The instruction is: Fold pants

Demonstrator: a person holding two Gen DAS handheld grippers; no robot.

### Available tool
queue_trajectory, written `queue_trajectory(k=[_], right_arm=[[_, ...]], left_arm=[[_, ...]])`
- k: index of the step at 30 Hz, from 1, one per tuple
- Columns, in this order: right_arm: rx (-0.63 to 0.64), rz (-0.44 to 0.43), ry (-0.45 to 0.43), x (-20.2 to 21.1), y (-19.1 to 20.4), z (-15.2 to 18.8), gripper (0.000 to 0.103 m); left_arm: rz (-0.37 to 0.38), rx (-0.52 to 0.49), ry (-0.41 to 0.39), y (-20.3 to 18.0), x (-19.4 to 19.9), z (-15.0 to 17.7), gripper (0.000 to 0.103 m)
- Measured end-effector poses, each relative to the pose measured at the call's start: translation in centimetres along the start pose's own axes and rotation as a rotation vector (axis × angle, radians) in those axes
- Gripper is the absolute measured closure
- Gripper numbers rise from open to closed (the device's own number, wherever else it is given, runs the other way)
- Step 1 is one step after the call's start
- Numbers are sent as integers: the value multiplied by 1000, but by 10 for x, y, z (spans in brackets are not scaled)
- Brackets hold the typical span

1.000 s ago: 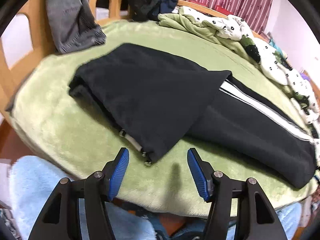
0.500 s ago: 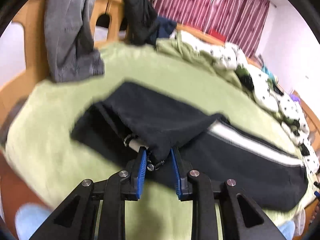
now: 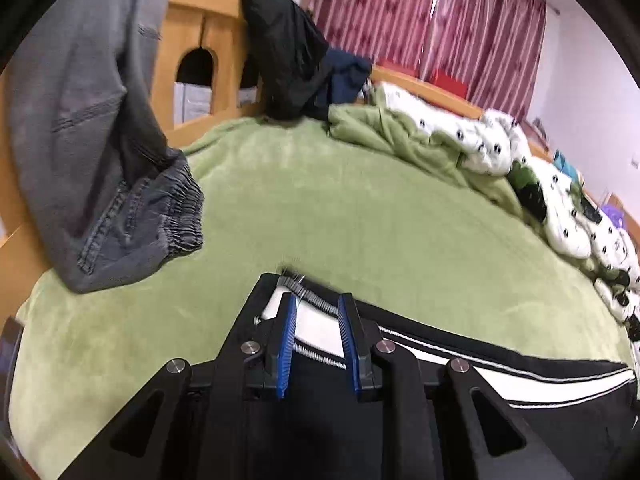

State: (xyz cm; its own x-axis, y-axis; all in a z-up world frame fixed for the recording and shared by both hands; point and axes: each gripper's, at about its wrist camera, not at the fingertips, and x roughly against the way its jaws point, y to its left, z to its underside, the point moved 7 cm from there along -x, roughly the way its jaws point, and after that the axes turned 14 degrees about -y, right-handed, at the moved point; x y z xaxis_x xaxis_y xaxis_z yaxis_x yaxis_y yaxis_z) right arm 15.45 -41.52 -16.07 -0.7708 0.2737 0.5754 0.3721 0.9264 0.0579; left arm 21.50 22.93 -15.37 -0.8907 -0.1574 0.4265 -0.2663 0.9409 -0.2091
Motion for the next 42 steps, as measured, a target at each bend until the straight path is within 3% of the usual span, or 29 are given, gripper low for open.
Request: queue_trajectory(k=[4, 6, 15, 16, 19, 22, 25, 27, 30, 31, 32, 34, 38, 40, 42], right_arm=[[29, -35, 15, -17, 18, 2, 35], [63, -63, 15, -27, 29, -1, 35], [222, -246, 17, -76, 66, -21, 35], [241, -269, 23, -82, 70, -23, 35], [310, -299, 11, -100, 79, -31, 35], [392, -340, 13, -120, 92, -37, 35], [445, -401, 71, -141, 98, -37, 35], [464, -465, 171, -155, 99, -28, 36], [526, -492, 227, -160, 96, -16, 53], [543, -501, 217, -158, 96, -14, 67], [552, -505, 222, -157, 96, -13, 90], [538, -496, 194, -153, 97, -17, 93], [517, -481, 53, -136, 100, -37, 95], [469, -484, 58, -145, 102, -38, 96], [489, -457, 95, -165, 108, -26, 96]], left_arm=[[3, 15, 50, 7, -15, 6, 53], [10, 24, 73, 8, -24, 12, 52], [-92, -20, 192, 15, -77, 27, 52], [-97, -19, 203, 15, -82, 29, 63], [-109, -22, 180, 15, -86, 30, 74], [-120, -45, 149, 12, -82, 30, 77], [-130, -69, 125, 9, -77, 27, 79], [-126, -68, 116, 10, -75, 24, 79], [-118, -61, 109, 11, -72, 22, 79], [-114, -59, 102, 11, -71, 21, 79], [-114, -59, 94, 11, -69, 21, 79], [-113, -46, 72, 12, -65, 19, 80], [-109, -12, 29, 17, -58, 10, 80], [-126, -21, 37, 18, -64, 12, 80], [-156, -29, 102, 21, -78, 25, 80]])
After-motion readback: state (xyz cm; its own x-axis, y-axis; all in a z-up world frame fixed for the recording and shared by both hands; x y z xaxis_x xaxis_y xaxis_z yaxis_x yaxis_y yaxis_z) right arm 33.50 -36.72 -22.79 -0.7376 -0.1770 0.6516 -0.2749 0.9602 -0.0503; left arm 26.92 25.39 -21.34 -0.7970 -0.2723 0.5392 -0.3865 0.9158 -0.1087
